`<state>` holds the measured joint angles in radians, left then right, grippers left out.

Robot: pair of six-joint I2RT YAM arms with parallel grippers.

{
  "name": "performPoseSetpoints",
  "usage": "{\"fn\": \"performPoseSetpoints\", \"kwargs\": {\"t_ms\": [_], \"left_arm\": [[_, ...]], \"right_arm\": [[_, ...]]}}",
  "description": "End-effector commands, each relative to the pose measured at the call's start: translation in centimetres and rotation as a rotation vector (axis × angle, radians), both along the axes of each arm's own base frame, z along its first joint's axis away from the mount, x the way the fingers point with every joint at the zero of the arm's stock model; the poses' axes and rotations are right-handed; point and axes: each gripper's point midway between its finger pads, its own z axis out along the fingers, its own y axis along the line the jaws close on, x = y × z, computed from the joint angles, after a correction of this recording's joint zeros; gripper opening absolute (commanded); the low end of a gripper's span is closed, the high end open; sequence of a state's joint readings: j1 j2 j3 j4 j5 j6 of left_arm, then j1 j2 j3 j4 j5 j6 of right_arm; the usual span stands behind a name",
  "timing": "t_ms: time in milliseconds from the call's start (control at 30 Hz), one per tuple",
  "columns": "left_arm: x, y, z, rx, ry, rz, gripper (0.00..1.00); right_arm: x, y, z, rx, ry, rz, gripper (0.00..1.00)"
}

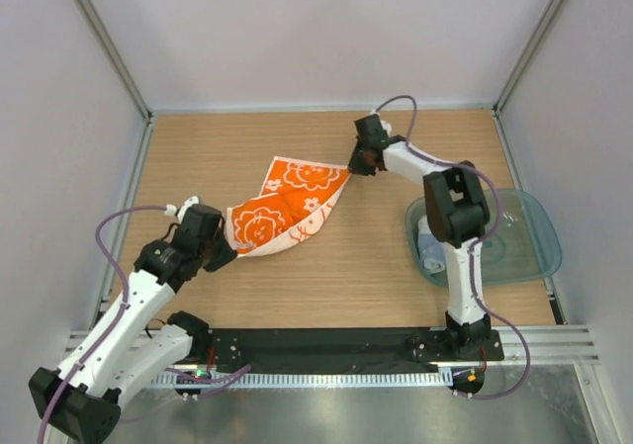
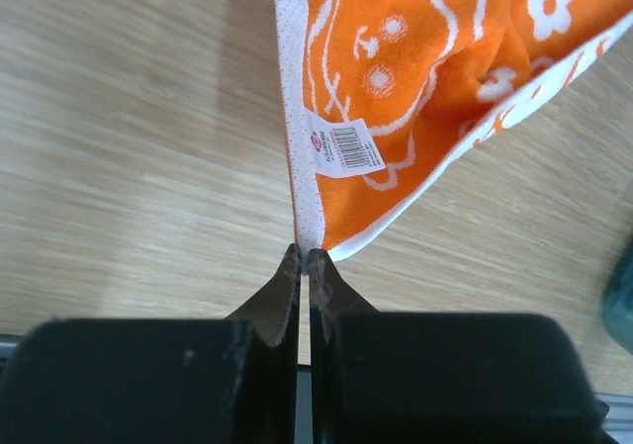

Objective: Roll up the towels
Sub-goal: Flatten the towel

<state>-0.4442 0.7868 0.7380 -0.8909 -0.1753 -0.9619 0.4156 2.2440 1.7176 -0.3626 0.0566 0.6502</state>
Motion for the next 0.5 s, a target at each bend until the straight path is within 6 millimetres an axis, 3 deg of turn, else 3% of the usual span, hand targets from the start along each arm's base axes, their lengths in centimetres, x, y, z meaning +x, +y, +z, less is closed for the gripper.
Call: {"fn": "performPoseSetpoints", "kwargs": {"t_ms": [0, 33, 67, 100, 133, 167, 233, 300, 333, 467], "left_arm": [[1.7, -0.6, 1.2, 0.046, -0.03, -0.07, 0.0], [1.9, -0.6, 0.9, 0.059, -0.018, -0.075, 0.0], [2.3, -0.6, 0.6, 0.076, 0.0, -0.079, 0.0], [2.5, -0.5, 0.4, 0.096, 0.002, -0.083, 0.0], [2.7, -0.4, 0.4, 0.107, 0.004, -0.082, 0.0], [2.9, -0.3, 0.2, 0.12, 0.013, -0.075, 0.0], [3.6, 0.1, 1.2, 0.142, -0.011, -0.056, 0.0], [4.3, 0.3, 2.1, 0.157, -0.031, -0.044, 0.0], [5.2, 0.4, 3.6, 0.171, -0.067, -0.04, 0.0], [8.0, 1.3, 7.4, 0.219, -0.127, -0.01, 0.0]], "right_arm": [[-2.1, -3.4, 7.1, -0.001, -0.106, -0.078, 0.01], [-3.3, -3.8, 6.9, 0.0, -0.094, -0.09, 0.01], [-6.2, -5.3, 4.1, -0.04, -0.024, -0.111, 0.01], [-7.4, -5.6, 4.2, -0.025, -0.023, -0.141, 0.01], [-8.7, -6.2, 5.9, 0.0, -0.055, -0.161, 0.01], [-12.0, -7.4, 3.3, -0.022, 0.008, -0.175, 0.01], [-14.1, -7.8, 3.2, -0.011, 0.005, -0.192, 0.01], [-16.0, -7.8, 4.5, -0.034, -0.011, -0.171, 0.01], [-16.3, -7.7, 5.3, -0.038, -0.026, -0.152, 0.01], [-15.0, -7.5, 12.0, -0.008, -0.159, -0.146, 0.01]]}}
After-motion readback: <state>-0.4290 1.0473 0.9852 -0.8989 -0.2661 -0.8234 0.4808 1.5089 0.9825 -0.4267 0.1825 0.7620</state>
